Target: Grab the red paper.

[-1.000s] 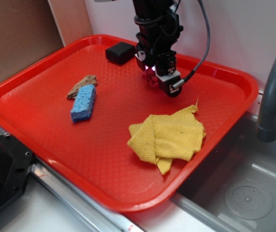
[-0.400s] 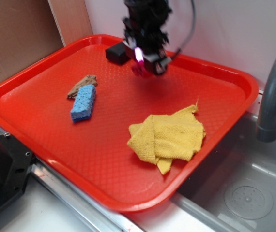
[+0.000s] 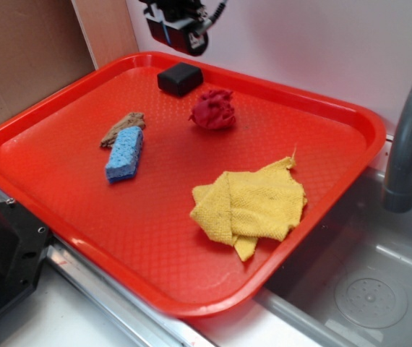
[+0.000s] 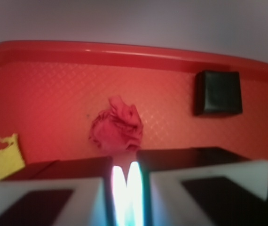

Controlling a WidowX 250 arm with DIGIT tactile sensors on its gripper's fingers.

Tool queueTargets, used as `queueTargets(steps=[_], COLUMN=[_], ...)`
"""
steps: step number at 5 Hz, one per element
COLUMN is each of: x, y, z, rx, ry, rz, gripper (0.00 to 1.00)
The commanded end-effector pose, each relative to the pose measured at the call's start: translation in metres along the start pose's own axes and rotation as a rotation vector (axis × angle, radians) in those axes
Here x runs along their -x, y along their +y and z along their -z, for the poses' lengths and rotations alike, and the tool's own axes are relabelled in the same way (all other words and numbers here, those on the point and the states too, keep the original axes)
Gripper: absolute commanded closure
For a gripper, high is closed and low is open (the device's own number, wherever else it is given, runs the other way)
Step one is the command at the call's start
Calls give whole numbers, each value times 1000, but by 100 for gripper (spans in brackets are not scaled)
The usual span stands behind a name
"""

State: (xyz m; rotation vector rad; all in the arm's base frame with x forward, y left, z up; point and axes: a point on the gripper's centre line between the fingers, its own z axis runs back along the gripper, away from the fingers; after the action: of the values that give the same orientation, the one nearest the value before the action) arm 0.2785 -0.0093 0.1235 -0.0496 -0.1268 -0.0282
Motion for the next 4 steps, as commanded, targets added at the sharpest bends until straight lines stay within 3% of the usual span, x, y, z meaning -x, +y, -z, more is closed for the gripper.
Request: queueTargets(steps=[1, 2, 3, 4], x=[-9, 0, 4, -3], y=[-13, -25, -20, -17], z=[13, 30, 38, 47], rx=[-19, -25, -31, 29], ry=[-20, -20, -2, -4], rz=[55, 199, 109, -2], gripper=[0, 0, 0, 0])
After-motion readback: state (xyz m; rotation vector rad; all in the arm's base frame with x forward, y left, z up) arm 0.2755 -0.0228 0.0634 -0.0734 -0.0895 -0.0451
